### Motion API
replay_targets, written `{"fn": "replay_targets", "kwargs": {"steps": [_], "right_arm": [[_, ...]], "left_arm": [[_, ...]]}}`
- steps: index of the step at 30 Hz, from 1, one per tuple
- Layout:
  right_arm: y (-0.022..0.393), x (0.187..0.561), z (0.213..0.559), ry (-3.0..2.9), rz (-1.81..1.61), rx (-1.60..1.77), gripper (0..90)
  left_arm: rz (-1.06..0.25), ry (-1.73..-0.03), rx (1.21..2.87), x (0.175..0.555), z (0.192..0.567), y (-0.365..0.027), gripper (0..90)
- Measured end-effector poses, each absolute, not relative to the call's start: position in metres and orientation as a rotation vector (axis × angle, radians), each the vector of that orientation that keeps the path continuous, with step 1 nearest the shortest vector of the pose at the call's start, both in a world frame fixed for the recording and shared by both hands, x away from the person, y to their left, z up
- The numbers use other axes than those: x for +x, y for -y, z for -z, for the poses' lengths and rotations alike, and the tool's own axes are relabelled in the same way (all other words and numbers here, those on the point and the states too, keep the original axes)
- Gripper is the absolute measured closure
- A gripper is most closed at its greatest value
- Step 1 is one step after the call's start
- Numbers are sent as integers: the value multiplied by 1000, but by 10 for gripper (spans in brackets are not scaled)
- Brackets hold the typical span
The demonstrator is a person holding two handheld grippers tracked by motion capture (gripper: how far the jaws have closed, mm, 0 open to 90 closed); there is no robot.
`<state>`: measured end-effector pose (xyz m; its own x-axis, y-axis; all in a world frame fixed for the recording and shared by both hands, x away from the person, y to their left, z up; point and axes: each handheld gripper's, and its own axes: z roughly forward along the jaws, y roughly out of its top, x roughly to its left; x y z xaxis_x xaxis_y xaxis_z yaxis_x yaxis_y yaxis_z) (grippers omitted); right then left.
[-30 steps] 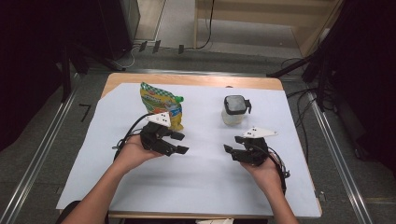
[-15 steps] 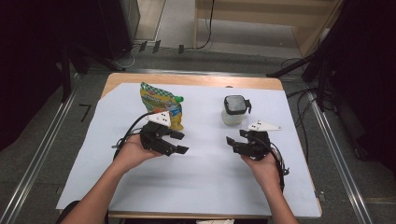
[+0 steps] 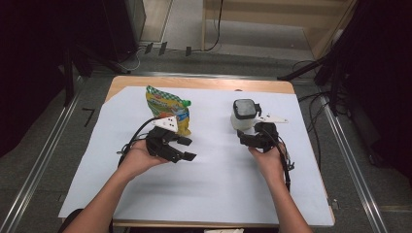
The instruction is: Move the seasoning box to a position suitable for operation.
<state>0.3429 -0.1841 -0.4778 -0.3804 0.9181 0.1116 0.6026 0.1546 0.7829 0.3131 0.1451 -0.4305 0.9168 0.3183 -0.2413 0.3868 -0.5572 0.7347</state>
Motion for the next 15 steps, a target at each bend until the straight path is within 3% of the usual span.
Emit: {"fn": "replay_targets", "kwargs": {"steps": [15], "right_arm": [[169,390,499,-1902,-1074,1514,154]], "left_arm": [[109,-500,2204,314,431,-144,367]]}}
